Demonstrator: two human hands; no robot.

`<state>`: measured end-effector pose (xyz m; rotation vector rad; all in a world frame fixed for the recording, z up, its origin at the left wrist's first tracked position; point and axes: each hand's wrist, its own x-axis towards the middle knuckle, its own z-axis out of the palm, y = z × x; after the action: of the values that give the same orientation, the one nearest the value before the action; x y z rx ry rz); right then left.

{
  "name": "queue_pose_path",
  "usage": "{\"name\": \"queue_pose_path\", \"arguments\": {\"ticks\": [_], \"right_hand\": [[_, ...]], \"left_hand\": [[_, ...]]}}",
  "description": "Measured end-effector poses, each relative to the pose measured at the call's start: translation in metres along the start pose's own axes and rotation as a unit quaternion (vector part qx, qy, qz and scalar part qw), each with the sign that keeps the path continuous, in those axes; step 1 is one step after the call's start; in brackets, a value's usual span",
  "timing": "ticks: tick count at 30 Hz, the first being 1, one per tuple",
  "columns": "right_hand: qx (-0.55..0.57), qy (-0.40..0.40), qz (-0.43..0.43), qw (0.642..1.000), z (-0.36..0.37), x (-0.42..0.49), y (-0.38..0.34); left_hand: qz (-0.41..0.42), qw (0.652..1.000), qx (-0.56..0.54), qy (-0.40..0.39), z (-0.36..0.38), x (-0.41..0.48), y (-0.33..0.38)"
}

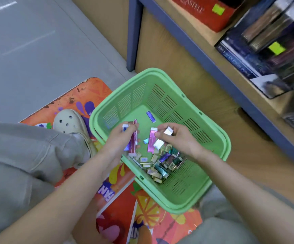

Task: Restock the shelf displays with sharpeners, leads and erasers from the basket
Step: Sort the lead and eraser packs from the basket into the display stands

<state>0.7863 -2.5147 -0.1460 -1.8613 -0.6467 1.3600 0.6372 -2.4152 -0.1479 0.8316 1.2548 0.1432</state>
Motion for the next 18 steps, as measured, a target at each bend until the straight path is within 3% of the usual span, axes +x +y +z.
{"name": "queue_pose_path", "arguments": {"ticks": [6,10,18], "right_hand": [[0.036,0.024,-0.009,0.999,-0.005,-0.038,-0.036],[0.043,0.043,-0.031,0.998,-0.006,-0.068,-0.055],[0.069,0.113,-0.083,0.988,-0.019,-0.113,-0.082]], "left_hand": [[-0.014,0.991,-0.021,-0.132,0.014,-0.035,0.01],[0.057,0.981,0.054,-0.177,0.022,-0.064,0.019],[0.153,0.971,0.121,-0.137,0.038,-0.102,0.058]]}}
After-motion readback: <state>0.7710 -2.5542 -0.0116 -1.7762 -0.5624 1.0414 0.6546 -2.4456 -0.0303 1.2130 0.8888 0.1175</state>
